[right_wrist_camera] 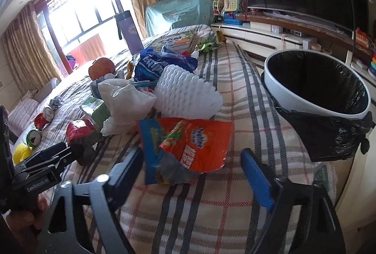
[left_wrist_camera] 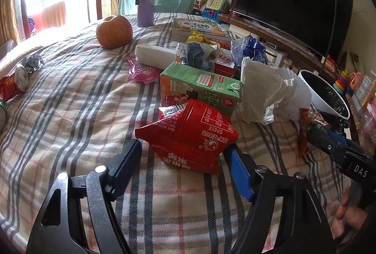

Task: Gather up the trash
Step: 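Grasp the red snack bag with the left tool while the right tool grasps the orange chip bag, then carry both bags over the trash bin and open both tools to drop them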

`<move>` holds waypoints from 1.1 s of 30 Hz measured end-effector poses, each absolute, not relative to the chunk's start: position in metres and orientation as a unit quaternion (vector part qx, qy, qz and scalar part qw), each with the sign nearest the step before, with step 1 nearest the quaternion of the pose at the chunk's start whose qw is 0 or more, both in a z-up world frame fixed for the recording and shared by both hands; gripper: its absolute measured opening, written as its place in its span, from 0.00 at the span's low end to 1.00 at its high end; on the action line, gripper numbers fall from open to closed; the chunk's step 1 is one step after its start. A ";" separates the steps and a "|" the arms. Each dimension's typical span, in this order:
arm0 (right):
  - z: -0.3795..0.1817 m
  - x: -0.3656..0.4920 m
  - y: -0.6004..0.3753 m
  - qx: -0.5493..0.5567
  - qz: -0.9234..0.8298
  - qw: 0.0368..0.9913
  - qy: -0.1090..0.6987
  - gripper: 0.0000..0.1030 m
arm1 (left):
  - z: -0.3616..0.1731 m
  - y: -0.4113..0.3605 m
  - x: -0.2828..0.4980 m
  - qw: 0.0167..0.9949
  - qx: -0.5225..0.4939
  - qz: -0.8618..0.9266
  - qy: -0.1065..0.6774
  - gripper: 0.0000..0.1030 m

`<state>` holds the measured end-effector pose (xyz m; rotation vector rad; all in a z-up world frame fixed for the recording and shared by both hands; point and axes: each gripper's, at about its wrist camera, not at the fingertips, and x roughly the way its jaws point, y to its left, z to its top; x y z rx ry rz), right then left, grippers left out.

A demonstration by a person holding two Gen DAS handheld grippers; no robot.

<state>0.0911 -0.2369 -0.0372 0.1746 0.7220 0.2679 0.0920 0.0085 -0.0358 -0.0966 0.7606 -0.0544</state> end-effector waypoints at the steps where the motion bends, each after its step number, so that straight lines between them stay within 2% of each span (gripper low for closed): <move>1: -0.038 0.093 -0.237 0.088 0.133 0.921 0.355 0.64 | -0.038 0.008 0.095 0.925 -0.048 -0.031 0.375 0.56; 3: -0.041 0.096 -0.238 0.097 0.146 0.915 0.362 0.42 | -0.041 0.008 0.097 0.922 -0.051 -0.038 0.383 0.41; 5: -0.044 0.097 -0.239 0.103 0.153 0.911 0.370 0.29 | -0.043 0.008 0.096 0.919 -0.055 -0.045 0.387 0.31; 8: -0.044 0.094 -0.241 0.108 0.157 0.910 0.369 0.29 | -0.044 0.009 0.092 0.918 -0.056 -0.051 0.389 0.18; 13: -0.039 0.086 -0.245 0.105 0.161 0.913 0.360 0.25 | -0.040 0.003 0.079 0.918 -0.058 -0.061 0.386 0.13; 20: -0.034 0.073 -0.253 0.111 0.170 0.913 0.354 0.20 | -0.028 -0.017 0.059 0.920 -0.052 -0.092 0.379 0.12; 33: -0.019 0.049 -0.289 0.125 0.148 0.924 0.329 0.19 | -0.010 -0.067 0.056 0.918 -0.028 -0.148 0.367 0.12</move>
